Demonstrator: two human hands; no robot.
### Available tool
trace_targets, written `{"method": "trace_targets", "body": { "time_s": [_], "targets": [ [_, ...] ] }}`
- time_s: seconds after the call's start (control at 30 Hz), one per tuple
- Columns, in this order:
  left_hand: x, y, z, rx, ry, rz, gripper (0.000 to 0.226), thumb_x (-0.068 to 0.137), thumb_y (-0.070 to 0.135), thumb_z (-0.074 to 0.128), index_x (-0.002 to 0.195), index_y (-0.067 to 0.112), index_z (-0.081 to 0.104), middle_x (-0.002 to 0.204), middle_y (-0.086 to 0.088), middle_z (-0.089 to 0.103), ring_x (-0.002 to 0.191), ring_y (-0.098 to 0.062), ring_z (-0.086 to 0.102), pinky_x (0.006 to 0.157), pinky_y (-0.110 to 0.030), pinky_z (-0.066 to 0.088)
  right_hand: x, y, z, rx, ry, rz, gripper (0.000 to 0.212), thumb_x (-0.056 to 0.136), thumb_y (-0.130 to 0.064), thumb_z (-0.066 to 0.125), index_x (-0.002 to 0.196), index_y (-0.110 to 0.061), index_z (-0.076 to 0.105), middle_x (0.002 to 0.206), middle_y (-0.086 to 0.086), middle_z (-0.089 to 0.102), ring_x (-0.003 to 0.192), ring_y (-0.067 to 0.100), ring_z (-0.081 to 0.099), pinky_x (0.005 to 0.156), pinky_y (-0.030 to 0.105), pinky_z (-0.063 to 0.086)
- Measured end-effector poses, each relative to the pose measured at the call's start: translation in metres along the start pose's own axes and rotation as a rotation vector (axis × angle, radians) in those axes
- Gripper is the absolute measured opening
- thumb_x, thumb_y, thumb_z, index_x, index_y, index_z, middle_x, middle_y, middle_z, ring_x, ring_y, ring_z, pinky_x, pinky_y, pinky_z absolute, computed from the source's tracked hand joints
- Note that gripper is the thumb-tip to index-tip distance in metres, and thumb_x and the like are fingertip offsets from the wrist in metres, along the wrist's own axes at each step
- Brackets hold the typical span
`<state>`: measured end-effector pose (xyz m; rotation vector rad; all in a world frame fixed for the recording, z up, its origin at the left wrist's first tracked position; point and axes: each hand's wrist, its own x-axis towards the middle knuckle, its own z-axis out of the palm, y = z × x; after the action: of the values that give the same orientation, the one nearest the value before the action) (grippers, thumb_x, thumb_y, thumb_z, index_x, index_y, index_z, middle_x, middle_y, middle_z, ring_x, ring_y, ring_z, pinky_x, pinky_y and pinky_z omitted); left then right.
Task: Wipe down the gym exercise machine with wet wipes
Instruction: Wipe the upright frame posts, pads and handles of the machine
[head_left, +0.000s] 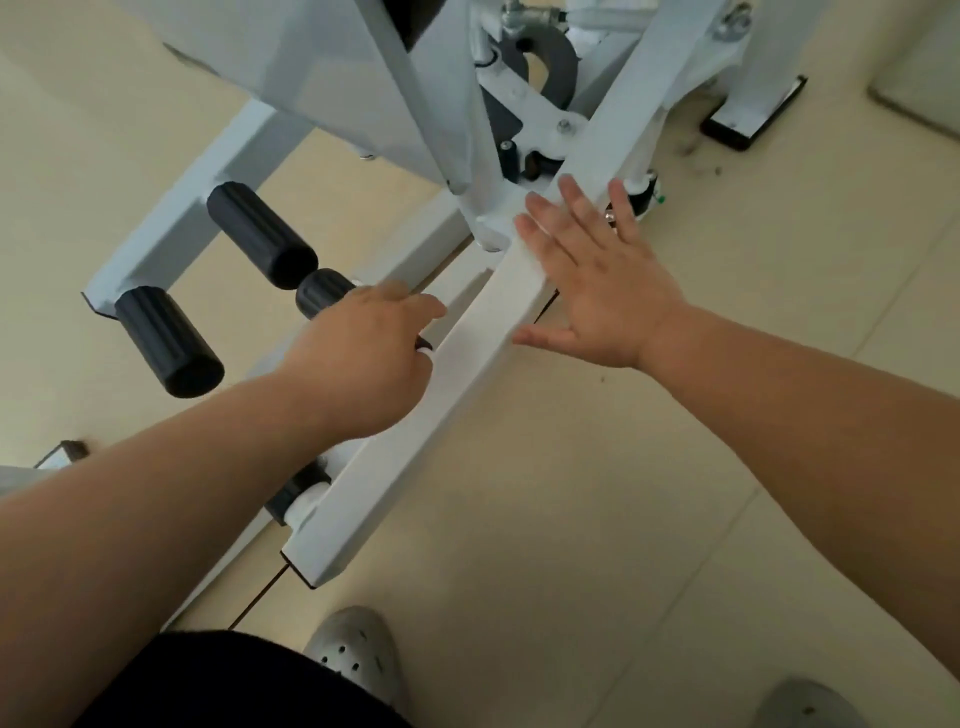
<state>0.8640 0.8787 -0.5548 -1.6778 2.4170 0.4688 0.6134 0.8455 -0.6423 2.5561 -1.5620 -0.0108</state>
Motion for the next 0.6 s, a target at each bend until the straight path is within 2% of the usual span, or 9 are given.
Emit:
{"method": "trace_targets", "body": {
  "time_s": [0.07, 0.2, 0.27, 0.4, 0.47, 0.53, 0.6],
  "targets": [
    [0.014, 0.018, 0.001, -0.004, 0.066, 0.059, 0.052, 0.093, 0.015, 0.049, 0.144, 0.023, 0.049, 0.132, -0.002, 0.052, 0.124, -0.028, 0.048, 0.104, -0.045, 0.044, 0.000, 0.005, 0.003, 0.006, 0.015, -0.042, 0.113, 0.087, -0.091, 0.007, 0.164, -0.009, 0.007, 0.173, 0.012, 0.001, 0.159, 0.032, -0.008, 0.126, 0.059, -0.004],
    [0.044, 0.042, 0.007, -0.015, 0.163, 0.058, 0.057, 0.091, 0.014, 0.052, 0.147, 0.018, 0.046, 0.145, -0.005, 0.048, 0.131, -0.029, 0.045, 0.110, -0.043, 0.039, 0.003, 0.027, 0.010, -0.014, 0.059, -0.285, 0.106, 0.090, -0.086, 0.010, 0.164, -0.010, 0.009, 0.172, 0.012, 0.009, 0.159, 0.030, 0.004, 0.127, 0.052, -0.005],
    [0.054, 0.046, 0.013, 0.002, 0.181, 0.062, 0.061, 0.092, 0.019, 0.053, 0.152, 0.017, 0.039, 0.156, -0.005, 0.038, 0.141, -0.028, 0.038, 0.117, -0.042, 0.033, 0.011, 0.055, 0.006, 0.013, 0.050, -0.229, 0.104, 0.091, -0.085, 0.014, 0.164, -0.013, 0.009, 0.172, 0.010, 0.009, 0.160, 0.028, 0.003, 0.128, 0.050, -0.004],
    [0.072, 0.055, 0.026, 0.080, 0.136, 0.092, 0.069, 0.096, 0.033, 0.049, 0.158, 0.013, 0.024, 0.166, -0.008, 0.020, 0.151, -0.027, 0.021, 0.125, -0.040, 0.018, 0.031, 0.098, -0.002, 0.016, -0.008, 0.048, 0.110, 0.084, -0.090, 0.008, 0.164, -0.015, 0.000, 0.173, 0.006, -0.004, 0.159, 0.025, -0.011, 0.128, 0.050, -0.007],
    [0.083, 0.060, 0.028, 0.062, 0.191, 0.148, 0.066, 0.094, 0.034, 0.046, 0.153, 0.008, 0.035, 0.162, -0.013, 0.030, 0.146, -0.033, 0.031, 0.121, -0.044, 0.027, 0.034, 0.102, -0.003, 0.039, 0.011, 0.064, 0.110, 0.085, -0.088, 0.007, 0.165, -0.012, 0.002, 0.173, 0.008, -0.004, 0.159, 0.026, -0.012, 0.128, 0.051, -0.006],
    [0.099, 0.064, 0.028, 0.007, 0.322, 0.239, 0.063, 0.088, 0.030, 0.044, 0.144, 0.001, 0.049, 0.149, -0.019, 0.048, 0.134, -0.038, 0.047, 0.112, -0.050, 0.041, 0.031, 0.102, 0.004, 0.056, 0.059, -0.040, 0.104, 0.091, -0.083, 0.010, 0.165, -0.011, 0.006, 0.173, 0.010, 0.001, 0.159, 0.028, -0.007, 0.128, 0.051, -0.004],
    [0.120, 0.072, 0.025, -0.056, 0.432, 0.263, 0.061, 0.087, 0.027, 0.045, 0.140, -0.003, 0.052, 0.141, -0.021, 0.054, 0.129, -0.039, 0.052, 0.110, -0.050, 0.043, 0.028, 0.110, 0.011, 0.069, 0.094, -0.153, 0.094, 0.096, -0.077, 0.016, 0.165, -0.012, 0.011, 0.173, 0.009, 0.007, 0.160, 0.029, 0.000, 0.129, 0.051, -0.001]
  ]
}}
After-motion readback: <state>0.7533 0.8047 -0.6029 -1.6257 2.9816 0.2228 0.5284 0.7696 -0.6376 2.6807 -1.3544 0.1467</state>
